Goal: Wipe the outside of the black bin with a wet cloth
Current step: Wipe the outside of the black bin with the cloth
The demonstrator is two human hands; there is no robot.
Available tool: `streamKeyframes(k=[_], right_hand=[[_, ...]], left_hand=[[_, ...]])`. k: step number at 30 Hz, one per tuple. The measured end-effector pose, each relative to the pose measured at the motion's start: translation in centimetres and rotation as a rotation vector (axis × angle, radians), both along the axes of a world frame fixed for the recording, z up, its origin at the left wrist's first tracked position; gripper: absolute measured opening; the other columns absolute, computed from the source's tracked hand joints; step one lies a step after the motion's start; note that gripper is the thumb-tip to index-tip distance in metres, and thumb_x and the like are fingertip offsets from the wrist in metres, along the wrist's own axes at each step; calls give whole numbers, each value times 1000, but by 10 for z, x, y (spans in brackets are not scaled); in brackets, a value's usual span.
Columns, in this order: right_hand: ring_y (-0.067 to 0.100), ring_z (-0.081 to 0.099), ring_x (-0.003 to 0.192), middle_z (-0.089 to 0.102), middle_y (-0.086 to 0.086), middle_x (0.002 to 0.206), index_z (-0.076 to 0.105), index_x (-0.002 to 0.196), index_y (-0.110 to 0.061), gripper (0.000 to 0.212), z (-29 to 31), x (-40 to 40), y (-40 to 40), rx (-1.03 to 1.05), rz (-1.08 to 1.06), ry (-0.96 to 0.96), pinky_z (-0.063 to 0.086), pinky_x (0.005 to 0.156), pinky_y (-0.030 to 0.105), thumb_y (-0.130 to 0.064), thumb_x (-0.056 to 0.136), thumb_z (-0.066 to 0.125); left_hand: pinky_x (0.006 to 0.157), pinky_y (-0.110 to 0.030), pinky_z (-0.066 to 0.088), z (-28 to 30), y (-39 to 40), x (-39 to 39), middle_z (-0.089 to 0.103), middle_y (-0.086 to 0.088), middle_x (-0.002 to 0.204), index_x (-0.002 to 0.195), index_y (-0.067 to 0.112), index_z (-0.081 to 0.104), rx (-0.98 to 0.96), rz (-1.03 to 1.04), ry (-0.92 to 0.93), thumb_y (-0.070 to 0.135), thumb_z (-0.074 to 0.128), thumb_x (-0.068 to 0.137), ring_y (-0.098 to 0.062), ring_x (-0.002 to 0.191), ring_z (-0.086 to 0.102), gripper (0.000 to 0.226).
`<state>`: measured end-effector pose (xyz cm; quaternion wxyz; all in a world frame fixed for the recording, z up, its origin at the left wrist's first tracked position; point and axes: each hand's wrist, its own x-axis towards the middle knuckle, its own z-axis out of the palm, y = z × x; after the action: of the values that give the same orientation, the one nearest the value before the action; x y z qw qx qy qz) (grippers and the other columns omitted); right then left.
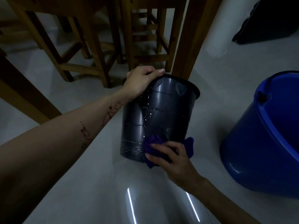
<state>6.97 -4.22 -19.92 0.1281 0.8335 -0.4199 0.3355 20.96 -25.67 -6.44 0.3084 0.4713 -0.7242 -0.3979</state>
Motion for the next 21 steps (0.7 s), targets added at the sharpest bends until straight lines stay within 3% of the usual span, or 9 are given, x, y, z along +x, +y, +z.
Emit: streamKeyframes(k=[2, 5, 8, 10, 12, 15, 17, 21], right_hand=[[26, 47, 112, 49, 1, 136, 57, 127, -24, 25, 9, -14, 4, 0, -15, -4, 46, 92, 37, -19, 103, 52], [33, 48, 109, 49, 12, 132, 57, 124, -19, 25, 33, -38, -24, -38, -280, -255, 36, 104, 25, -15, 102, 46], [32, 44, 117, 47, 17, 133, 57, 126, -15, 30, 53, -47, -66, 38, -503, -468, 39, 104, 33, -18, 98, 47], [30, 42, 116, 48, 19, 133, 59, 125, -12, 30, 59, -37, -83, 38, -513, -483, 33, 105, 24, -18, 98, 49], [30, 44, 111, 54, 18, 129, 65, 118, -8, 25, 64, -20, -88, -17, -461, -424, 29, 103, 17, -15, 97, 54], [31, 52, 99, 63, 11, 123, 71, 109, -12, 18, 56, 2, -74, -99, -335, -254, 43, 87, 34, -17, 94, 63], [29, 52, 99, 64, 5, 125, 72, 108, -17, 19, 35, 8, -52, -95, -228, -133, 44, 79, 38, -18, 90, 69], [22, 48, 110, 52, -3, 134, 61, 120, -24, 43, -4, -7, -8, -38, -53, 34, 42, 87, 33, -15, 81, 79]], left_hand=[[102, -54, 47, -1, 0, 0, 74, 9, 79, 74, 38, 69, -40, -3, -17, 67, 57, 85, -10, 85, 69, 34], [102, -54, 46, 0, 2, 0, 75, 11, 81, 73, 42, 69, -76, -12, -18, 71, 56, 83, -9, 89, 70, 33], [103, -56, 45, -1, 7, -7, 74, 14, 79, 75, 42, 70, -69, -24, 14, 70, 56, 83, -9, 88, 69, 32], [103, -58, 44, -3, 9, -11, 72, 17, 74, 72, 43, 69, -85, 2, 62, 66, 57, 85, -5, 82, 68, 29], [103, -61, 42, -3, 9, -11, 69, 20, 69, 69, 43, 68, -84, 13, 101, 64, 57, 85, -3, 76, 65, 29], [104, -61, 41, -1, 9, -12, 72, 14, 74, 71, 42, 70, -62, -7, 102, 70, 57, 79, -12, 83, 69, 32], [103, -59, 43, 1, 10, -13, 74, 8, 78, 71, 41, 71, -63, -4, 104, 73, 57, 76, -15, 87, 70, 35], [105, -57, 43, 6, 9, -11, 75, 10, 86, 77, 45, 70, -45, -42, 68, 75, 54, 76, -13, 93, 70, 34]])
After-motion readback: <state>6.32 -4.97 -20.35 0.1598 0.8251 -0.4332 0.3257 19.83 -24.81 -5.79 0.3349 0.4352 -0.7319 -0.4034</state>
